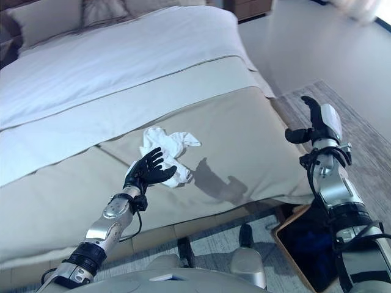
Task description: Pick up the clothes from the bed and place them into the basket
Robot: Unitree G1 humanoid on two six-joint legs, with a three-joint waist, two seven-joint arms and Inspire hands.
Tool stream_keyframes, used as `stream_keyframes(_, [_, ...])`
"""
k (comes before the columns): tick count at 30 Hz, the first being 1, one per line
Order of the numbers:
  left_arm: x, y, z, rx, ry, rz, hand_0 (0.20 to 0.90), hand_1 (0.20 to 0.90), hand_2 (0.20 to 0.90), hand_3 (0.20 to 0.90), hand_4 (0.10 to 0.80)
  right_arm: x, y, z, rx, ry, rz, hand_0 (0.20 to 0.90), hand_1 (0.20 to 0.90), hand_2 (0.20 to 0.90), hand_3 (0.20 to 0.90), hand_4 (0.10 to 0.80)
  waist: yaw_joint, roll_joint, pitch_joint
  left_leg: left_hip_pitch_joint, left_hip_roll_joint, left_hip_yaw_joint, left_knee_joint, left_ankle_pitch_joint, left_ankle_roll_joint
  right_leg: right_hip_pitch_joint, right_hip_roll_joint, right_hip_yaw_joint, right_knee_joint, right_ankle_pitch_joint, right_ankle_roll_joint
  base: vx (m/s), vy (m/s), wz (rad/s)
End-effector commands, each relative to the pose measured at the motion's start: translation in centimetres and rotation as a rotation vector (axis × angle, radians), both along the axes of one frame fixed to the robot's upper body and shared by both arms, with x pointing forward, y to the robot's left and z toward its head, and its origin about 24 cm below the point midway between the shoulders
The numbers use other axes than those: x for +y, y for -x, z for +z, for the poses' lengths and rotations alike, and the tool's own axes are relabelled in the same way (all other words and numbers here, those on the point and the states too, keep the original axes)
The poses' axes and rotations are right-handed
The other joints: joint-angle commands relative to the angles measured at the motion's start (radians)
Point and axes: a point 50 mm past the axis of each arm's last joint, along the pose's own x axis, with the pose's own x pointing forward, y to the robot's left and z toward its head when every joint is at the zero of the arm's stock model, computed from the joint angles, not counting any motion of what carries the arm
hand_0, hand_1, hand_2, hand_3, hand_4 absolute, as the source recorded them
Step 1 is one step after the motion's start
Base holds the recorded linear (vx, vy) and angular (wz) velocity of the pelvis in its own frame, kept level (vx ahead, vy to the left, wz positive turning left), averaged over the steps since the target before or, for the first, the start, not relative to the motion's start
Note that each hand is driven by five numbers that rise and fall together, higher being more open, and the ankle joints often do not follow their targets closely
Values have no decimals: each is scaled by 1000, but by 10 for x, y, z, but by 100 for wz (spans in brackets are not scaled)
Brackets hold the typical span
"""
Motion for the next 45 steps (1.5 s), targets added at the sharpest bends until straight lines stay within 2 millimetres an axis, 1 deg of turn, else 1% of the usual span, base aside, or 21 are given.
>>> stream_keyframes(1, [19,-17,33,-187,-87,1,900,900,900,900,800,23,-28,67,-233,93,80,900,900,900,900,800,43,-73,-56,-41,-49,-18,84,-95,-10,63,-5,-75,56,-141,-39,17,112,57])
stream_keyframes(3, [18,-20,35,-187,-98,-12,900,900,900,900,800,24,-31,73,-233,101,83,900,900,900,900,800,52,-73,-58,-48,-45,9,84,-89,-12,65,-20,-111,52,-137,-34,20,153,73])
stream_keyframes(5, [20,-21,36,-186,-104,-9,900,900,900,900,800,28,-37,79,-233,113,90,900,900,900,900,800,68,-74,-59,-53,-53,8,90,-94,-6,63,-40,-131,69,-138,-27,90,189,56])
stream_keyframes(8, [23,-21,37,-175,-105,2,900,900,900,900,800,38,-44,79,-221,104,106,900,900,900,900,800,90,-73,-57,-52,-65,-4,98,-105,14,61,-62,-142,118,-155,-19,128,177,32])
stream_keyframes(9, [24,-20,38,-171,-105,3,900,900,900,900,800,41,-45,77,-218,101,111,900,900,900,900,800,101,-69,-55,-51,-72,-9,96,-106,26,59,-68,-147,154,-169,-16,122,166,18])
stream_keyframes(10, [27,-19,40,-167,-108,5,900,900,900,900,800,48,-46,74,-215,96,124,900,900,900,900,800,114,-63,-49,-51,-81,-21,96,-109,43,34,-80,-151,254,-191,-12,152,164,23])
stream_keyframes(12, [29,-17,41,-165,-126,-15,900,900,900,900,800,50,-46,71,-215,90,120,900,900,900,900,800,119,-58,-31,-55,-90,-55,124,-120,58,-16,-77,-120,377,-199,-7,134,70,20])
stream_keyframes(13, [30,-18,43,-176,-133,-29,900,900,900,900,800,51,-47,74,-222,82,115,900,900,900,900,800,117,-60,-12,-65,-94,-79,159,-129,56,-39,-78,-91,368,-194,-7,77,-37,27])
stream_keyframes(15, [25,-24,49,-211,-136,-72,900,900,900,900,800,50,-49,77,-232,99,90,900,900,900,900,800,107,-59,26,-104,-104,-138,226,-153,60,-53,-72,-33,340,-209,-21,30,-42,60])
stream_keyframes(16, [23,-26,51,-227,-125,-76,900,900,900,900,800,50,-50,80,-238,110,87,900,900,900,900,800,107,-57,40,-124,-108,-137,257,-159,60,-53,-67,-31,338,-215,-30,-64,12,86])
stream_keyframes(18, [11,-37,61,-286,-88,-82,900,900,900,900,800,51,-57,98,-265,143,88,900,900,900,900,800,119,-45,80,-186,-120,-134,301,-161,57,-70,-63,-53,359,-232,-42,-191,73,71])
stream_keyframes(19, [5,-42,68,-319,-78,-91,900,900,900,900,800,50,-60,108,-285,147,83,900,900,900,900,800,127,-40,103,-213,-120,-125,320,-160,56,-86,-73,-70,381,-239,-44,-229,96,46])
stream_keyframes(22, [-4,-53,84,-397,-57,-105,900,900,900,900,800,48,-68,130,-316,122,60,900,900,900,900,800,153,-31,160,-287,-123,-145,372,-163,55,-148,-96,-93,457,-263,-52,-158,45,32])
stream_keyframes(24, [-6,-54,90,-419,-38,-100,900,900,900,900,800,47,-71,135,-302,82,59,900,900,900,900,800,167,-27,196,-321,-124,-159,429,-183,55,-177,-111,-103,524,-292,-65,-38,17,12])
stream_keyframes(27, [-8,-52,92,-428,-15,-102,900,900,900,900,800,53,-77,132,-258,49,63,900,900,900,900,800,193,-18,238,-375,-137,-170,509,-203,65,-215,-143,-124,621,-322,-82,73,62,24])
stream_keyframes(28, [-8,-51,92,-429,-6,-102,900,900,900,900,800,57,-79,132,-245,42,65,900,900,900,900,800,203,-16,254,-384,-143,-176,541,-235,65,-228,-152,-114,670,-358,-80,121,64,19])
stream_keyframes(29, [-9,-50,92,-436,3,-103,900,900,900,900,800,59,-80,135,-244,34,63,900,900,900,900,800,209,-13,272,-409,-149,-177,575,-245,68,-249,-161,-113,705,-369,-84,110,47,16])
stream_keyframes(33, [-18,-48,98,-476,25,-124,900,900,900,900,800,60,-85,138,-236,-24,31,900,900,900,900,800,234,1,290,-507,-170,-171,645,-262,82,-343,-193,-126,805,-397,-91,35,61,19])
stream_keyframes(37, [-26,-43,108,-529,44,-155,900,900,900,900,800,64,-89,127,-189,-177,47,900,900,900,900,800,252,16,290,-605,-189,-178,720,-290,96,-440,-208,-119,887,-425,-100,64,62,19])
stream_keyframes(41, [-31,-42,115,-559,80,-153,900,900,900,900,800,68,-90,127,-188,-206,57,900,900,900,900,800,262,33,290,-699,-193,-173,797,-314,113,-539,-222,-118,976,-451,-114,21,66,18])
stream_keyframes(45, [-34,-40,116,-563,98,-141,900,900,900,900,800,69,-92,123,-164,-229,65,900,900,900,900,800,274,42,290,-771,-202,-169,863,-337,125,-609,-226,-121,1040,-473,-124,26,34,6])
